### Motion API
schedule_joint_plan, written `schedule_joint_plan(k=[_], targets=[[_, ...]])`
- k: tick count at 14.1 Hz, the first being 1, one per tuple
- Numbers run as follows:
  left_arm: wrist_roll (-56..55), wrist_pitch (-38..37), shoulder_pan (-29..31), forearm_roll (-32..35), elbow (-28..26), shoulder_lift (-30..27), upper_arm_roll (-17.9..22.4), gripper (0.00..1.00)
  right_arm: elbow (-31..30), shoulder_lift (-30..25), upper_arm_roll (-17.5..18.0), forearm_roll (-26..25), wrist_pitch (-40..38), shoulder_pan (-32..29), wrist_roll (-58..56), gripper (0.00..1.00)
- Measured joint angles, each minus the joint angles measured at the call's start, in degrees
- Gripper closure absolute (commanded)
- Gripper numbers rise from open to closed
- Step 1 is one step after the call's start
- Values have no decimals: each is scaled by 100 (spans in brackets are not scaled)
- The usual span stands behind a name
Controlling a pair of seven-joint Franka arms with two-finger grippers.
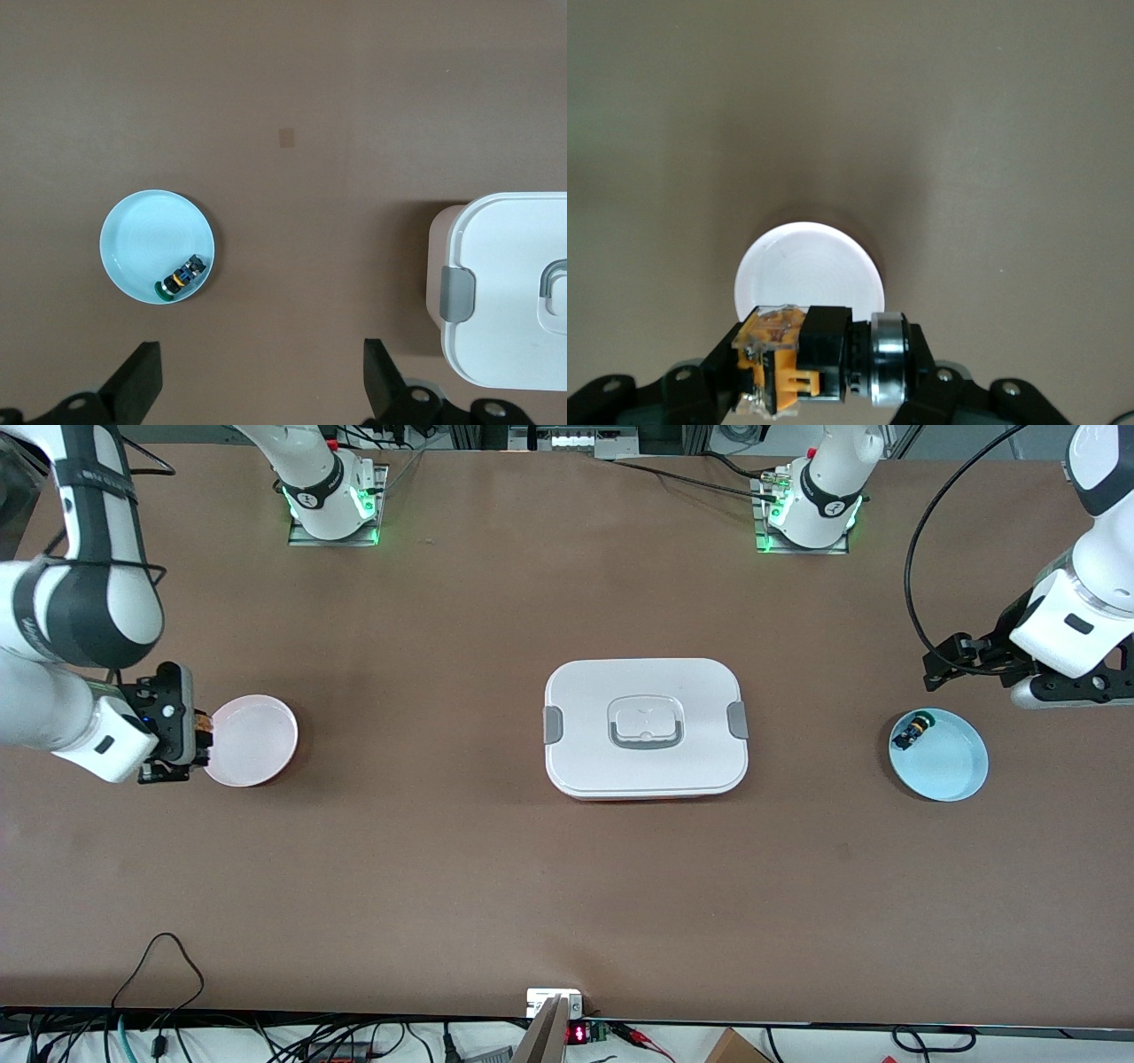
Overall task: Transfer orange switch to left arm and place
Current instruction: 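Lift the switch with the right gripper while the left gripper reaches inward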
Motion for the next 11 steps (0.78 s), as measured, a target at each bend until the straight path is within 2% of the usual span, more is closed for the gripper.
schedule_joint_plan(k=[3,5,8,11], targets=[[0,-143,-104,0,4,1,-83,0,575,-8,1,8,-775,112,112,100],[0,-376,-160,-1,67,34,-105,0,728,-9,1,242,-1113,149,324,100],[-5,-739,-275,-12,309,180,-112,0,733,42,-11,1172,-1330,136,442,100],[-10,-880,-339,-320,398,272,-115,0,727,237,-21,2517,-1543,114,519,100]])
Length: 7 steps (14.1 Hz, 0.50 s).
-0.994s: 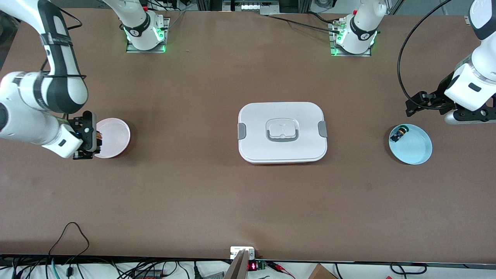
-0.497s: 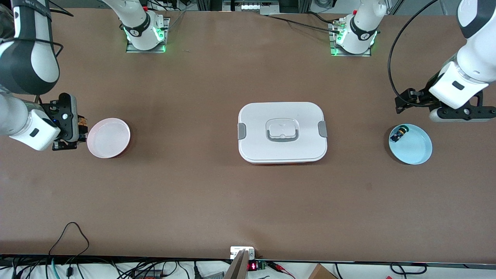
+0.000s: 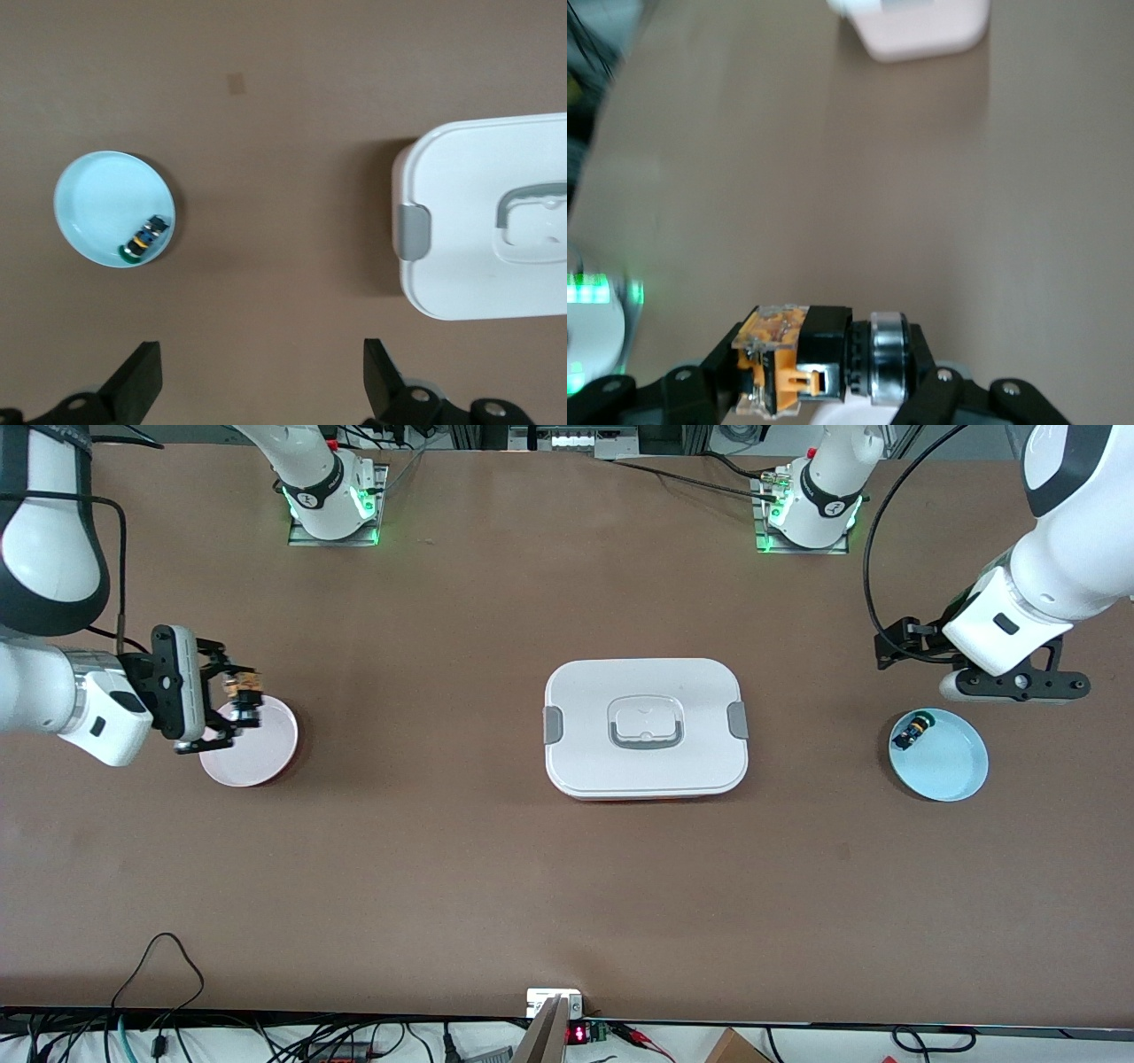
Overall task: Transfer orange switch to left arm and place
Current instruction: 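Lift the switch with the right gripper while the left gripper reaches inward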
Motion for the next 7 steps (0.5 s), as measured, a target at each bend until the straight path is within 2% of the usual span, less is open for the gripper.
schedule_joint_plan(k=[3,7], targets=[[0,-115,-2,-246,12,7,0,0,-12,414,-6,1430,-45,-14,25,100],[0,-417,6,-972,16,44,13,0,-13,1053,59,2893,-267,158,14,100]])
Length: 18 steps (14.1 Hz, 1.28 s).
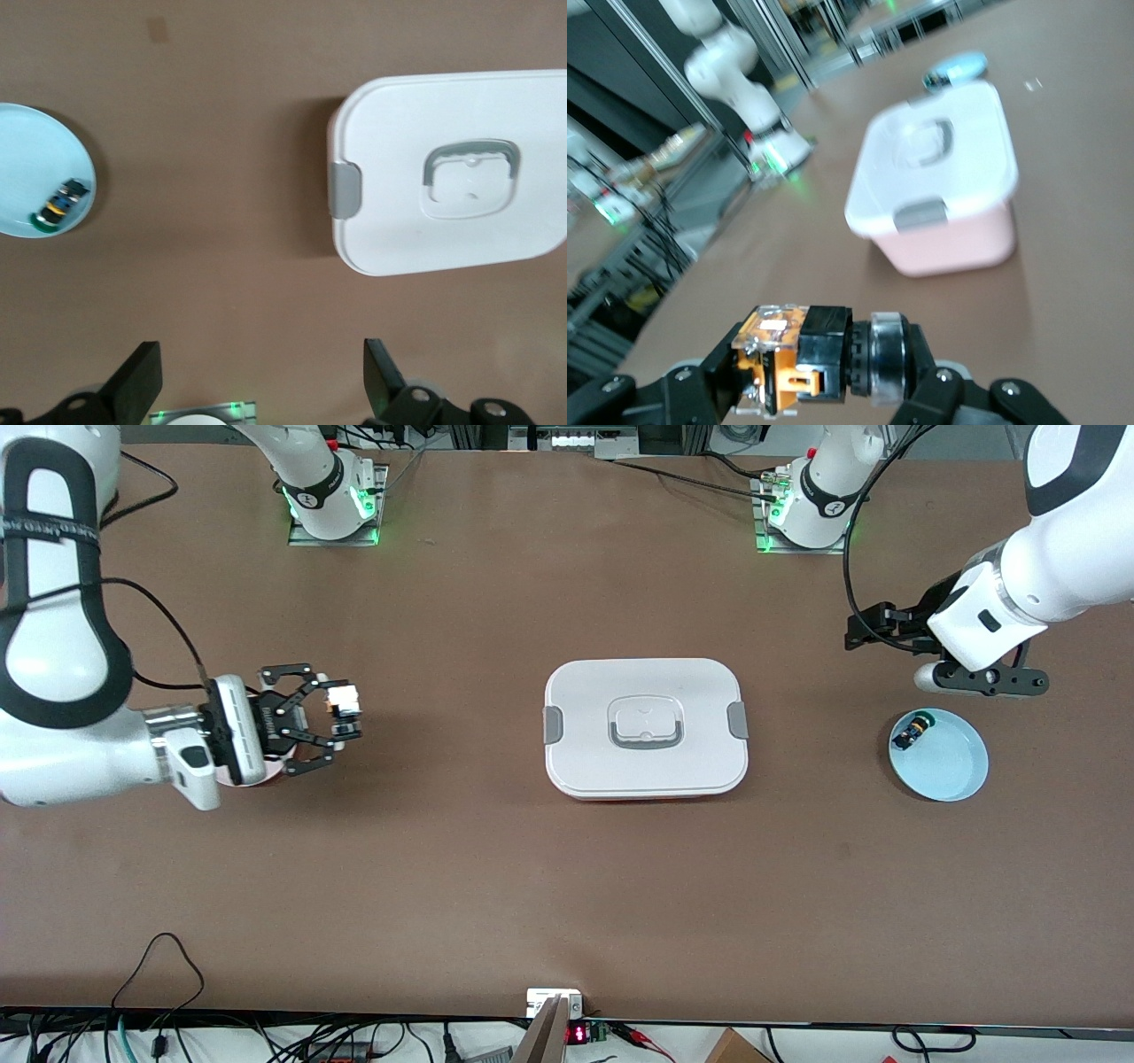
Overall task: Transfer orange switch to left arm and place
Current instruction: 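Lift the switch with the right gripper while the left gripper reaches inward, then carry the switch over the white box toward the left gripper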
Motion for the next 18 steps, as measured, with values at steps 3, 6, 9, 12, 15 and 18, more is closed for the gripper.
schedule_joint_plan(k=[3,6,9,12,15,18], targets=[[0,-52,0,-749,0,150,-3,0,12,158,35,1154,-9,443,1,100],[0,-148,2,-1499,-1,334,-2,0,3,174,43,2118,423,956,22,100],[0,-205,75,-2887,-21,448,11,0,0,60,49,2426,1195,1411,29,100],[-4,75,59,-4307,-170,463,-7,0,-131,-217,53,2736,1966,1826,94,100],[-5,971,15,-5374,-543,452,-174,0,-216,-365,59,3242,2932,2314,99,100],[-15,1722,7,-5934,-887,341,-410,0,-246,-402,62,3948,3836,2847,100,100]])
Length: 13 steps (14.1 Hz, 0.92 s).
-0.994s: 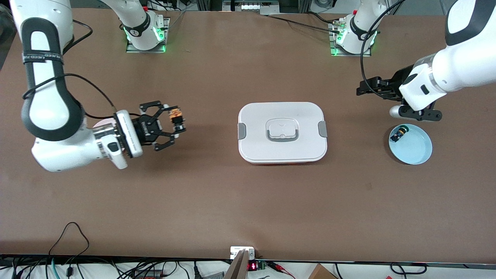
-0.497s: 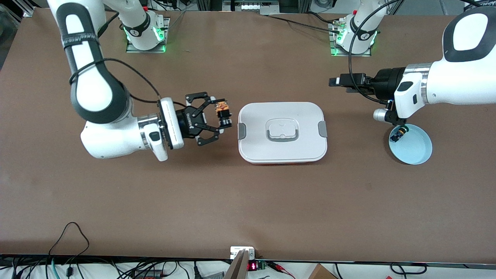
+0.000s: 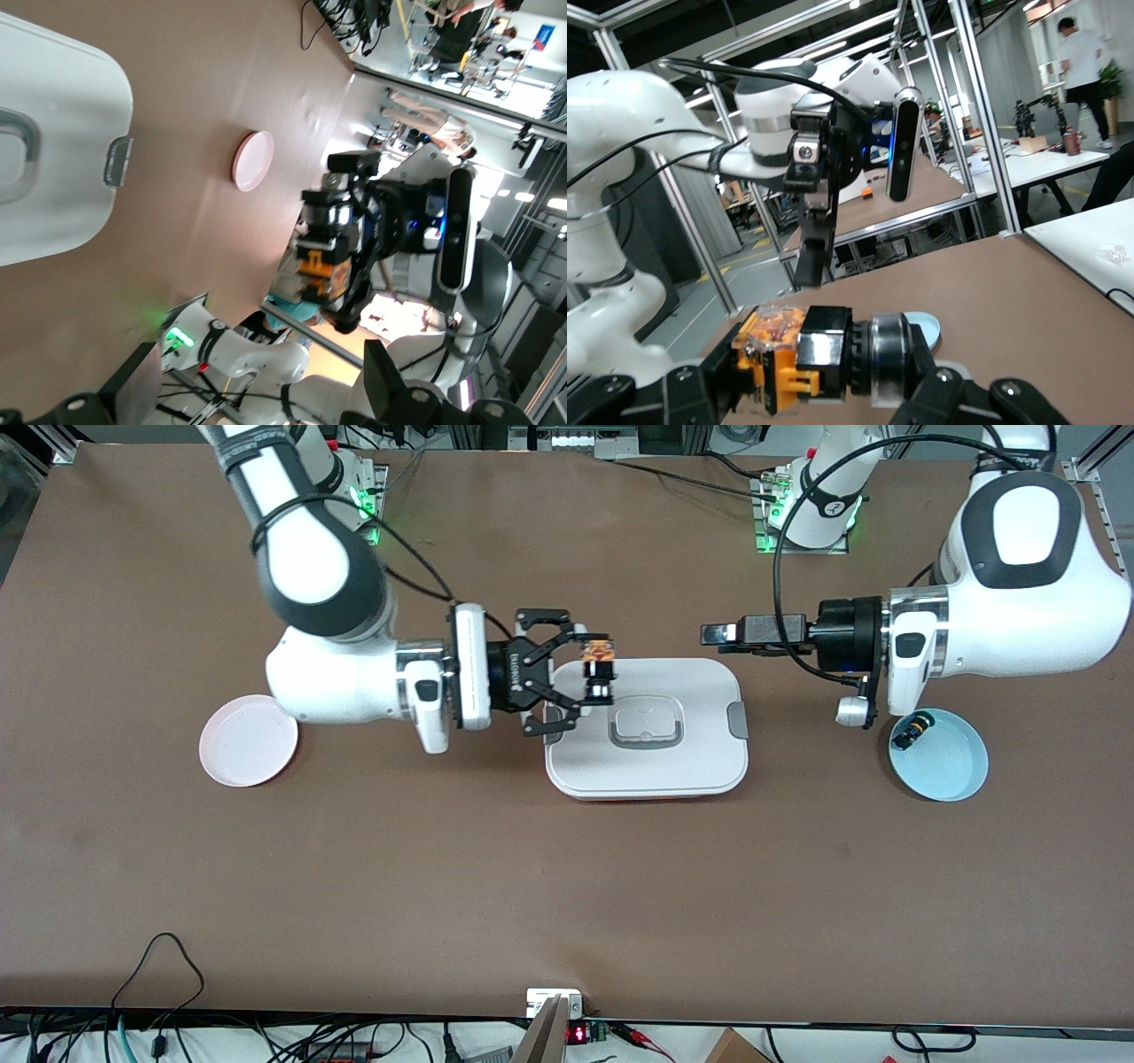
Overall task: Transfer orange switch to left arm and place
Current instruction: 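Carry the switch over the white box toward the left gripper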
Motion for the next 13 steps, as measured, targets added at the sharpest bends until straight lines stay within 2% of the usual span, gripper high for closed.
schedule_joint_plan(k=[4,6,10,13], targets=[[4,1167,-16,-694,-507,-276,-487,0,-3,0,-1,393,507,309,0,100],[101,1325,-28,-769,-602,-322,-579,1,-3,0,-2,493,626,355,0,100],[559,1403,-21,-1319,-721,-289,-565,14,-3,0,-2,592,771,454,9,100],[805,1410,-21,-1381,-750,-240,-567,24,-3,0,-6,610,783,458,11,100]])
